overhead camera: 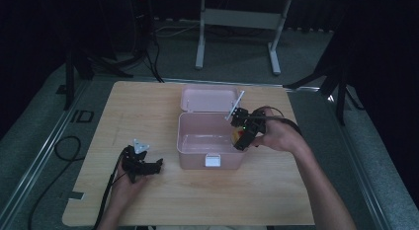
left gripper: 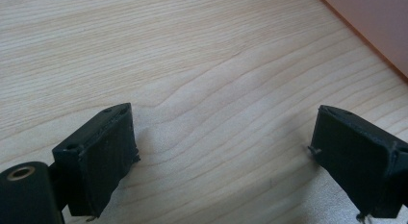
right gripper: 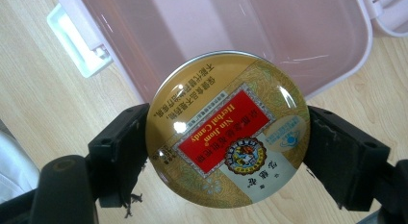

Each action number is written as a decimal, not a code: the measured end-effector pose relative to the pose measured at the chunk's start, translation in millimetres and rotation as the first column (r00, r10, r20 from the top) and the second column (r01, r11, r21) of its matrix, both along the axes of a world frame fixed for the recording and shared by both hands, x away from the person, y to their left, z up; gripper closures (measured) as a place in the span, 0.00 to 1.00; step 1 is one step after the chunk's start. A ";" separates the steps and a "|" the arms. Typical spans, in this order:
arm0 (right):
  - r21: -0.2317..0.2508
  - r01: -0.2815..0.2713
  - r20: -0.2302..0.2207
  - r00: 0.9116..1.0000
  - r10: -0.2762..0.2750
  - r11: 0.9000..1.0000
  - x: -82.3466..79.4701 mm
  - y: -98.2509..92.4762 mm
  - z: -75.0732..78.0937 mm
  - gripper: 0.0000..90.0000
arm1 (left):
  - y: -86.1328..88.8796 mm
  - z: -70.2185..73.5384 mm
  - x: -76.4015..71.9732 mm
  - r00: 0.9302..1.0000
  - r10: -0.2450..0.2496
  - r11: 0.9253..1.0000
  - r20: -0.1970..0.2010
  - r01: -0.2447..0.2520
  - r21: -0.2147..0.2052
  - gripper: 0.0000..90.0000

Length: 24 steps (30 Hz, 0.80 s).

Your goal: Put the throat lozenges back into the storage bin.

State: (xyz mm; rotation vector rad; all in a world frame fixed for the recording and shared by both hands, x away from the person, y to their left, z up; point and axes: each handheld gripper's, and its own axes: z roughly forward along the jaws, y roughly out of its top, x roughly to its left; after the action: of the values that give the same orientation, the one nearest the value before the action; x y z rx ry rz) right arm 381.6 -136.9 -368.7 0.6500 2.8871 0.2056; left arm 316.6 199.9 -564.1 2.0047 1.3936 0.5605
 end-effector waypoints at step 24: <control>-0.019 -0.021 -0.026 0.999 0.021 1.000 3.4 16.9 -6.9 0.22 | -0.1 -0.1 0.0 1.000 0.001 1.000 0.001 -0.001 -0.001 0.10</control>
State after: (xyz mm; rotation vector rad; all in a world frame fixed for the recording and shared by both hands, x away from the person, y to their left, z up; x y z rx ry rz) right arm 385.1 -120.0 -375.7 0.6236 2.9182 0.1729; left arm 316.6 199.8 -564.2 2.0026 1.3941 0.5607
